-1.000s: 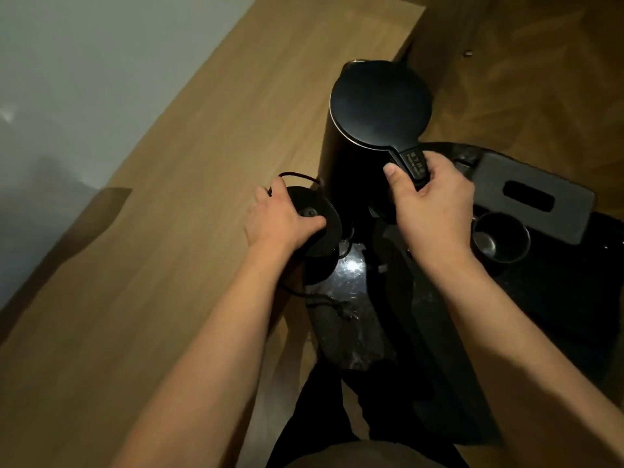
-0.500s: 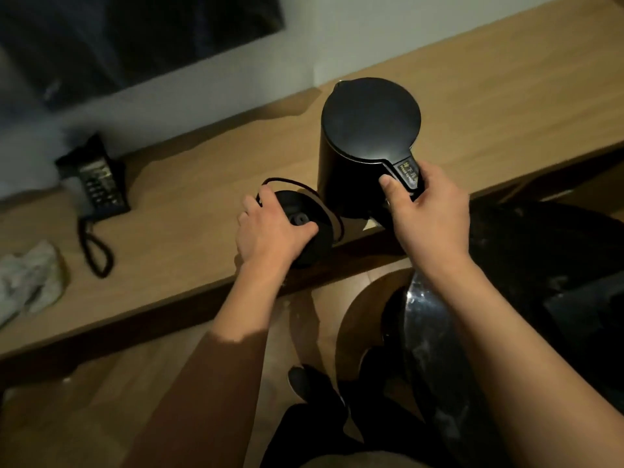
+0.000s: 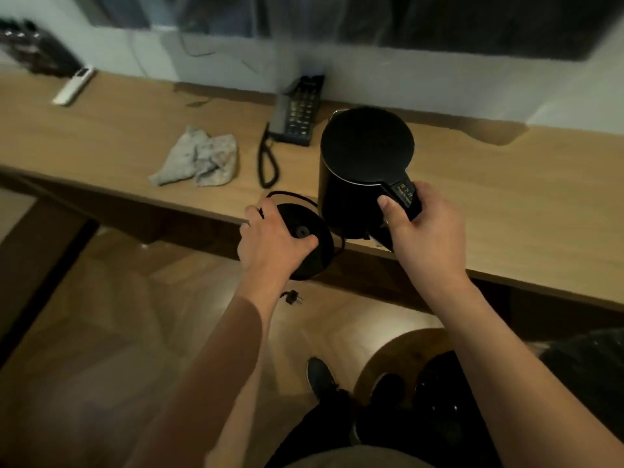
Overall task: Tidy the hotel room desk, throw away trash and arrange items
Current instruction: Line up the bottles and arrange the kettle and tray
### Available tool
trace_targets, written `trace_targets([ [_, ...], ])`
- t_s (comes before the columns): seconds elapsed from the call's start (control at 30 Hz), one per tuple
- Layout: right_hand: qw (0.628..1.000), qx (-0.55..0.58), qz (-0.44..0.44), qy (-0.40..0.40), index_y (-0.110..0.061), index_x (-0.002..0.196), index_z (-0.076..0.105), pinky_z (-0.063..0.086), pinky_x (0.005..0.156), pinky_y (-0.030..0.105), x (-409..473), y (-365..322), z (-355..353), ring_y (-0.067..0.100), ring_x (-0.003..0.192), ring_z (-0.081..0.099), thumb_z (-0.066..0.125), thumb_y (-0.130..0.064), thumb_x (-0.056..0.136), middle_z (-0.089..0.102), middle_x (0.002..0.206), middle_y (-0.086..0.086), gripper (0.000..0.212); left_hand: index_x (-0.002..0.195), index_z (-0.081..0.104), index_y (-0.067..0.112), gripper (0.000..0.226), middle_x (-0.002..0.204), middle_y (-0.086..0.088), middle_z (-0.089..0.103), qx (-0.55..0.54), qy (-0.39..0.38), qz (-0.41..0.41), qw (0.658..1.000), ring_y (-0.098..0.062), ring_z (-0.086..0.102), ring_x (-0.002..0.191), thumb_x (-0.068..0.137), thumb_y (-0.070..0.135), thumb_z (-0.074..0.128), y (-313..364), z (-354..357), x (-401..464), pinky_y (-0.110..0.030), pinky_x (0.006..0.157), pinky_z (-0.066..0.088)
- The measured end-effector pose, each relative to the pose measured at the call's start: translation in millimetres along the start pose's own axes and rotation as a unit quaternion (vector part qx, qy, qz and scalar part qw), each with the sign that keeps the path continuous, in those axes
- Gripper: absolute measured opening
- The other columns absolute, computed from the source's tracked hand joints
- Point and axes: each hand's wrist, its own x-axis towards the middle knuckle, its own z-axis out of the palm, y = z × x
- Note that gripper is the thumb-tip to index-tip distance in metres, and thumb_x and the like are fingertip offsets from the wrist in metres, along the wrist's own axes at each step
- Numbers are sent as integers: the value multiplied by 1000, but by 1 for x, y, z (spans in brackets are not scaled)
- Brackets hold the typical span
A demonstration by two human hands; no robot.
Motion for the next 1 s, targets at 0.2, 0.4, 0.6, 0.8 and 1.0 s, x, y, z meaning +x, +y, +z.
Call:
trace_targets([
  [0.2,993,12,-67,-97,-23,111,60,46,59,26,-9,-57,62,6,75,58,55,-43,97,62,85,-7,25,142,35,16,92,134,-11,42,-37,60,-92,993,-35,53,117,72,57,77,-88,-35,-16,-46,85,56],
  [0.4,972,32,-131,-191,-24,110,62,56,76,33,-33,-117,124,7,85,61,57,-40,96,63,91,-9,22,145,29,20,95,138,-10,38,-72,99,-213,969,-33,50,123,74,58,79,-176,-73,-44,-48,92,56],
  [0.6,939,39,-218,-265,-21,100,63,35,61,16,-78,-183,193,0,75,54,59,-39,96,58,81,-11,19,147,28,20,97,142,-10,36,-98,127,-327,931,-34,46,127,75,58,79,-270,-104,-77,-48,95,54],
  [0.8,909,58,-280,-303,-30,72,49,36,51,3,-127,-251,265,-13,62,51,63,-31,96,49,64,-12,28,148,28,19,99,143,-10,36,-89,154,-371,911,-34,46,127,73,59,79,-365,-136,-93,-44,92,51],
  [1.0,886,76,-289,-355,-20,86,61,36,50,2,-155,-307,332,-15,64,52,62,-32,96,56,71,-11,15,148,26,19,102,144,-12,35,-85,168,-415,890,-36,46,127,71,60,80,-444,-162,-92,-45,92,50],
])
